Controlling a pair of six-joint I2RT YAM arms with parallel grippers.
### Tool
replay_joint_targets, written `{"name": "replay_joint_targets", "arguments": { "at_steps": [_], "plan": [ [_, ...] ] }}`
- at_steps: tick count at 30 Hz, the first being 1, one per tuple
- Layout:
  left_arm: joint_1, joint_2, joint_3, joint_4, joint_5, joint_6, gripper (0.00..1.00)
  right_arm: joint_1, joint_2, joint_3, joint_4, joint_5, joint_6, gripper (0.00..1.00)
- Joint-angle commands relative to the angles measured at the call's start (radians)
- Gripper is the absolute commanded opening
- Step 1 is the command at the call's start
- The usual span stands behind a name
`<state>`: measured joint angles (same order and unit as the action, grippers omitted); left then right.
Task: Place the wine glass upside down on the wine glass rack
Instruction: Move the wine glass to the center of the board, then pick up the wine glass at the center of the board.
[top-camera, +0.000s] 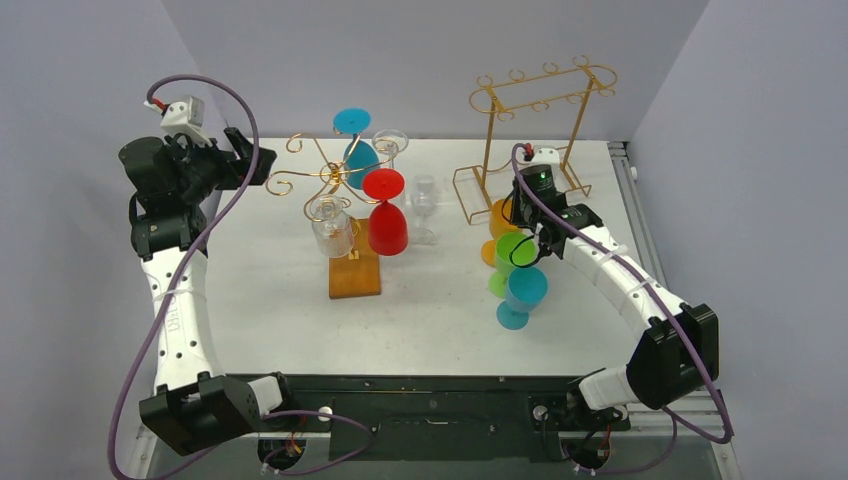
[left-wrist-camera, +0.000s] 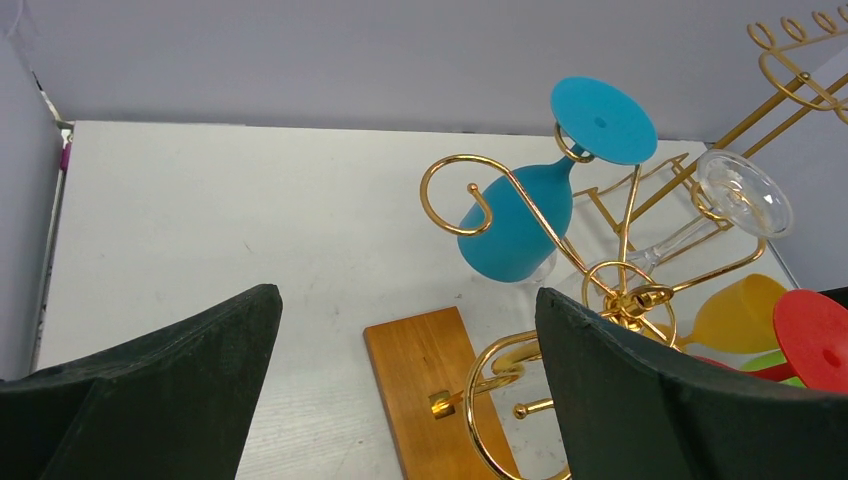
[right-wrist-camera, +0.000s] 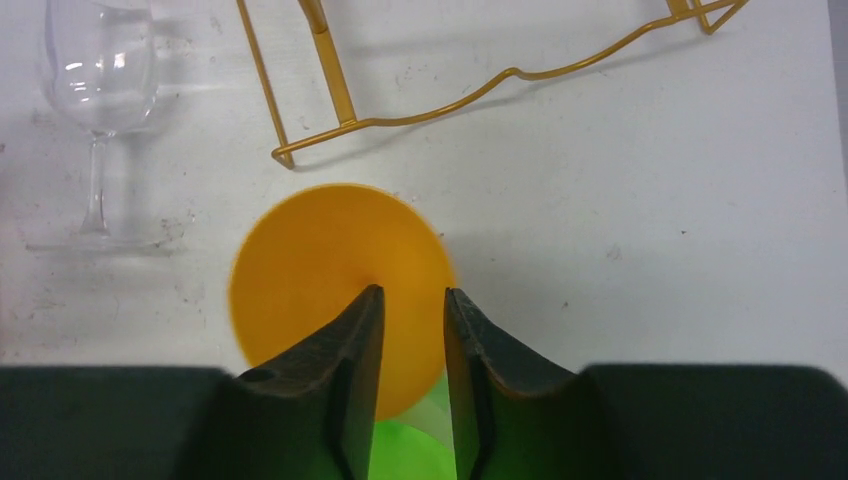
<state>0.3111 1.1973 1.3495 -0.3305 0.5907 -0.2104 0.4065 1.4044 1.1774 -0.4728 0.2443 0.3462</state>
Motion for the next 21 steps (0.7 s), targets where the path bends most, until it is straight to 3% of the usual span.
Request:
{"name": "replay_joint_targets", "arguments": {
  "at_steps": [1, 9, 15, 21],
  "plan": [
    [0.011, 0.02, 0.082, -0.034, -0.016, 0.022, 0.96, -0.011, -0.024, 0.0, 0.023, 0.025, 0.007, 0.31],
    [0.011, 0.015, 0.076, -0.042, -0.039, 0.024, 0.96, 0.024, -0.125, 0.067, -0.01, 0.121, 0.04, 0.56],
    [0.022, 0.018, 0.085, -0.047, -0.053, 0.014, 0.96, 0.208, -0.138, 0.15, -0.015, 0.216, 0.074, 0.61],
    [0.028, 0.03, 0.111, -0.072, -0.036, 0.009, 0.96, 0.342, 0.007, 0.202, 0.036, 0.209, 0.143, 0.61]
  ]
}}
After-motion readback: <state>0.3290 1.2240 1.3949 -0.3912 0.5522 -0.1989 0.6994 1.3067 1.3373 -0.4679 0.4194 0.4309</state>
